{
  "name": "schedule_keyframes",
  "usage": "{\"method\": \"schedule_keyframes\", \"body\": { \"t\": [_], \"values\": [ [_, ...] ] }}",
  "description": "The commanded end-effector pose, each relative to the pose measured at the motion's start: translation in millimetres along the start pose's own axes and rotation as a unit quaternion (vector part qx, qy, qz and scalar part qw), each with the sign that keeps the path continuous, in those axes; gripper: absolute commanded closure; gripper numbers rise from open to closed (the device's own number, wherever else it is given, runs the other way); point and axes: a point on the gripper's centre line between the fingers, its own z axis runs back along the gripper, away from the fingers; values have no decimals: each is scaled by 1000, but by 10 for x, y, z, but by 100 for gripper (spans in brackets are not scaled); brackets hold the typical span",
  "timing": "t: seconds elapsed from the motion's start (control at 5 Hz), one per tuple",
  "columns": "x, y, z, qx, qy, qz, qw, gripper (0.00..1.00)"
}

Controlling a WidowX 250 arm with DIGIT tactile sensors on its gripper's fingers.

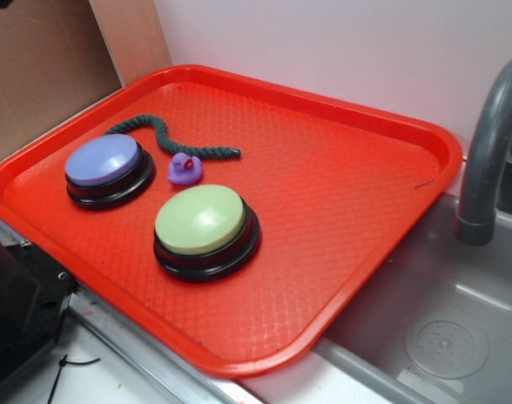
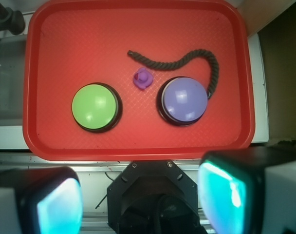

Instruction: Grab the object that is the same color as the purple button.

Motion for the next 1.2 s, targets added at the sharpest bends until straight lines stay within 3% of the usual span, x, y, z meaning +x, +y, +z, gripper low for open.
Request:
{"method": "schedule_keyframes", "body": {
  "t": [0.0,0.2,0.4,1.0],
  "values": [
    [0,0,0,0,0,0,1000,0],
    [69,-1,-54,-8,-19,3,1000,0],
    [210,32,-160,-14,-16,4,1000,0],
    [792,174,-699,27,-13,-6,1000,0]
  ]
}}
